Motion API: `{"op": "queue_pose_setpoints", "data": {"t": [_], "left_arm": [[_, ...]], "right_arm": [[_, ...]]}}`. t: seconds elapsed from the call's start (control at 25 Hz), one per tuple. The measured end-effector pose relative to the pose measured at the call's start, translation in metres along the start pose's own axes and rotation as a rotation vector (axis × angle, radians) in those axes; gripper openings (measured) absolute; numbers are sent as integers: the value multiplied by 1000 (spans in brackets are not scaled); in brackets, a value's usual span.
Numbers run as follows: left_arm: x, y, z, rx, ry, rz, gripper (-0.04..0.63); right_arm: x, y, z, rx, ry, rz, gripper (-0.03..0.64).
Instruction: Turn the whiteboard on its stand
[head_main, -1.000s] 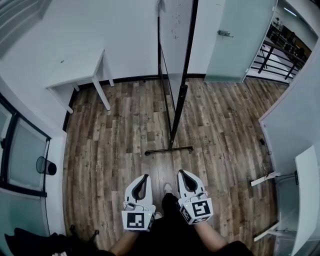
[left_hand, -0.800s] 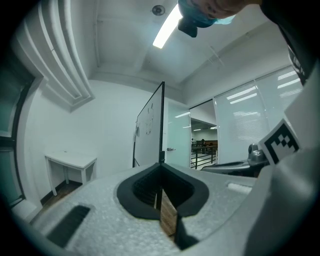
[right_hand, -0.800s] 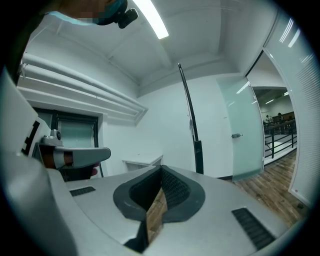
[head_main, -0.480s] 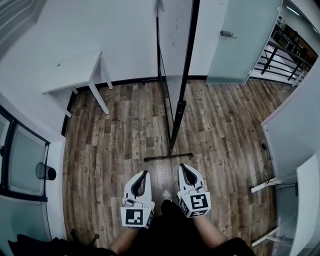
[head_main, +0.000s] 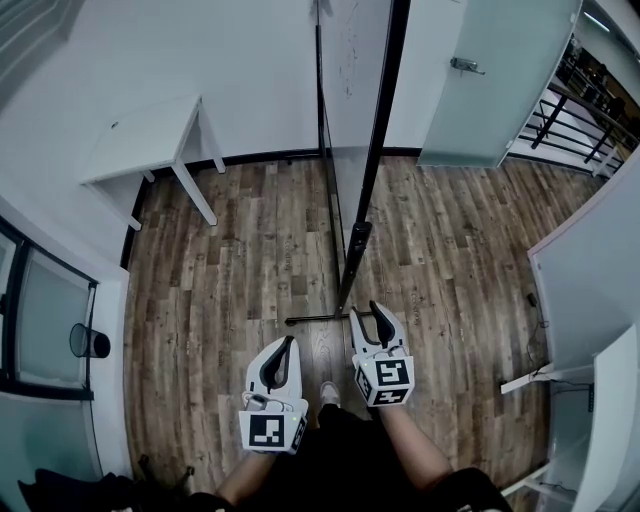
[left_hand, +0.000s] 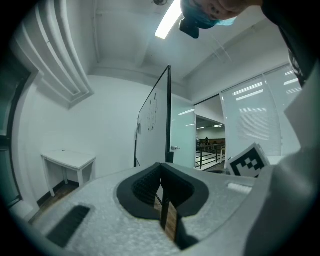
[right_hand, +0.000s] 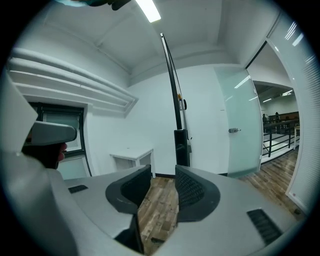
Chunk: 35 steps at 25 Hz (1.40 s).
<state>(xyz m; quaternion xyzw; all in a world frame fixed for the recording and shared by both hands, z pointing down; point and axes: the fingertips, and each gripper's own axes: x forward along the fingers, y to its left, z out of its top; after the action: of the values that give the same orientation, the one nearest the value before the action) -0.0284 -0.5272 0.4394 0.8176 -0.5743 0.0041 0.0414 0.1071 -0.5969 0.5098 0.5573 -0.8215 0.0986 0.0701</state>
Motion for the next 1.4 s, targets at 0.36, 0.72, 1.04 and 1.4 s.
{"op": "queue_pose_setpoints", "data": {"t": [0.36,0.72,1.04,1.4], "left_arm": [[52,9,-6,-12,22,21,15],[83,26,-14,-22,49,42,15],[91,36,-16,-32,58,58,15],[85,40,-13,-41,48,67,15]], "right_arm": [[87,-40,-29,12,98,-22,202],[161,-64,-46,15,152,-53,232],[192,-73,-51,8,168,-71,232],[206,-77,-62,-13,201,-85,223]]}}
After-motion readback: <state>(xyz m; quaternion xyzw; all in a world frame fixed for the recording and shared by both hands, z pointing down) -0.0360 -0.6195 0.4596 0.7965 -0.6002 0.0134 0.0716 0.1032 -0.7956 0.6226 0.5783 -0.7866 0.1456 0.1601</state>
